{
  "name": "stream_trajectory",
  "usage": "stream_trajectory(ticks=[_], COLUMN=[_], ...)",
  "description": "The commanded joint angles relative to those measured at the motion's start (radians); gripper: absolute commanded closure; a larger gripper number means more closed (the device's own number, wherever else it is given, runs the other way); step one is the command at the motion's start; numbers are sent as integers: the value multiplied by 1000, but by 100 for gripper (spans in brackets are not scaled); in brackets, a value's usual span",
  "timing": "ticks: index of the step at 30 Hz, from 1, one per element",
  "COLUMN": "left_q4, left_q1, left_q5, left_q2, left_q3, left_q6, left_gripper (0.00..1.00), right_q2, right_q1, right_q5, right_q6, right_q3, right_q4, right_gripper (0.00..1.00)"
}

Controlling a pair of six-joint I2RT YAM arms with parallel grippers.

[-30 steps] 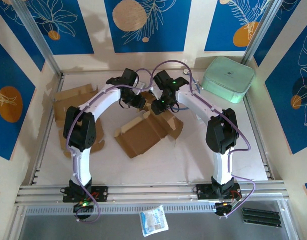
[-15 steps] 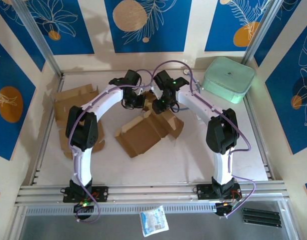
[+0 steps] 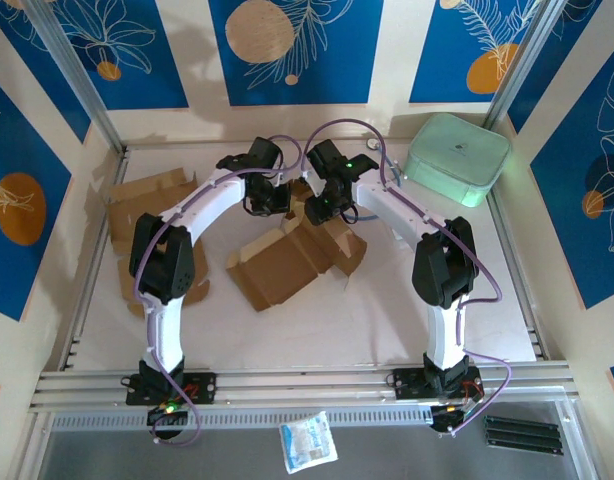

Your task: Fold the paper box

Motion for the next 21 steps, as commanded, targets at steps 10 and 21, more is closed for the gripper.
stream_trajectory(ticks=[10, 21], left_q4=[116, 265], left_q1=[-19, -31], left_q5=[125, 106], left_q2=[-62, -183], left_q3=[-15, -306], left_q6=[-130, -215], left_gripper=[100, 100], right_q2=[-11, 0], right_q1=[0, -1], right_q5=[2, 29], right_q6=[15, 35], right_q3=[-21, -33], right_q4=[-23, -8], right_gripper=[56, 56])
